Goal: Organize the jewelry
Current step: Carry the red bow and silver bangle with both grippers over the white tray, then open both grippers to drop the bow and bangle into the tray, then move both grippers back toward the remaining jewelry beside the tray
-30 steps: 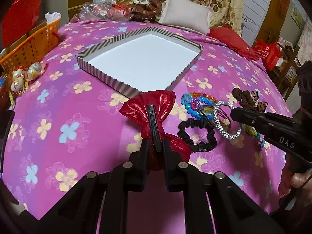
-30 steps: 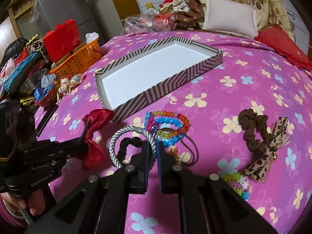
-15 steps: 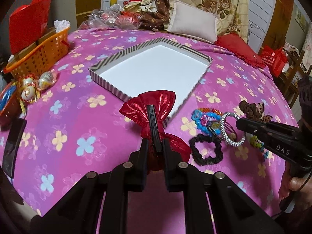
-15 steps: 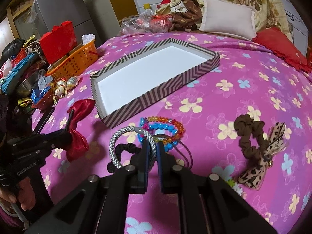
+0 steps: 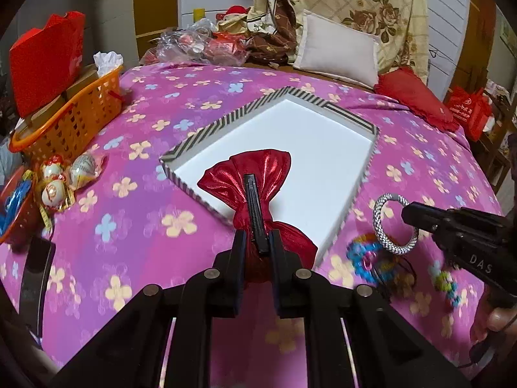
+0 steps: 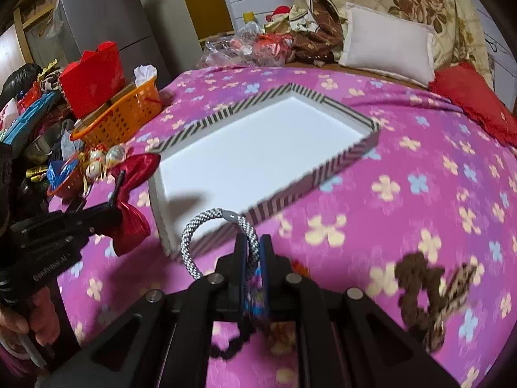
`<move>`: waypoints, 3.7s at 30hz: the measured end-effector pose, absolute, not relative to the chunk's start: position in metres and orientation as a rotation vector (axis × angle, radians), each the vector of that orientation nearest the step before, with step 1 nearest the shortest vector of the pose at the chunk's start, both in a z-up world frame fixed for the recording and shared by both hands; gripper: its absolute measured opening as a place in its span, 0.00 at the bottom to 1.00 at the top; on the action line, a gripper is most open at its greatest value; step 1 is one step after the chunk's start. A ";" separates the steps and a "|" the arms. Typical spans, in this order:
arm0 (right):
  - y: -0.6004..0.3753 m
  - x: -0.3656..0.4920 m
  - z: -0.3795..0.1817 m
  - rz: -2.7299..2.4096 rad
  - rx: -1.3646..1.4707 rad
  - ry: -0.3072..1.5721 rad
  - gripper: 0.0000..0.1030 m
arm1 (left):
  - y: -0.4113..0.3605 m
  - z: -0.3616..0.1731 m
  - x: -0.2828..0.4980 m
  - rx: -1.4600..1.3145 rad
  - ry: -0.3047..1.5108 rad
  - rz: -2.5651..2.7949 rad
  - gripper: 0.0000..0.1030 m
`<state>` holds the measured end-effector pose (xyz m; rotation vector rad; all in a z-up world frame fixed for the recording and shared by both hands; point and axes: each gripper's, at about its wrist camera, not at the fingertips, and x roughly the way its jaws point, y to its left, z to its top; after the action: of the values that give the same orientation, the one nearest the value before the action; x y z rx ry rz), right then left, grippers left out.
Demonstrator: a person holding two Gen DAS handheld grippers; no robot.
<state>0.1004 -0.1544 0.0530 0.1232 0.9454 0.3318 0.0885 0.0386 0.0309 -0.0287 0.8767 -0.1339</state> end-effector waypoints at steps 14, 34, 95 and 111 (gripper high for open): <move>-0.130 0.158 0.045 0.321 0.102 0.961 0.08 | 0.038 0.019 0.131 -0.029 0.903 -0.110 0.06; -0.119 0.213 0.001 0.270 0.073 1.037 0.07 | 0.034 -0.013 0.177 -0.032 0.969 -0.098 0.06; -0.169 0.079 0.056 0.232 0.199 0.939 0.63 | 0.031 0.033 0.143 -0.082 0.849 -0.190 0.42; -0.213 -0.008 0.049 0.150 0.148 0.952 0.73 | 0.015 0.020 0.038 -0.034 0.884 -0.160 0.42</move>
<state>-0.0082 -0.2130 0.0487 0.1477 0.9519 0.1496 0.0380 0.0155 0.0201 -0.0342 0.8843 -0.1601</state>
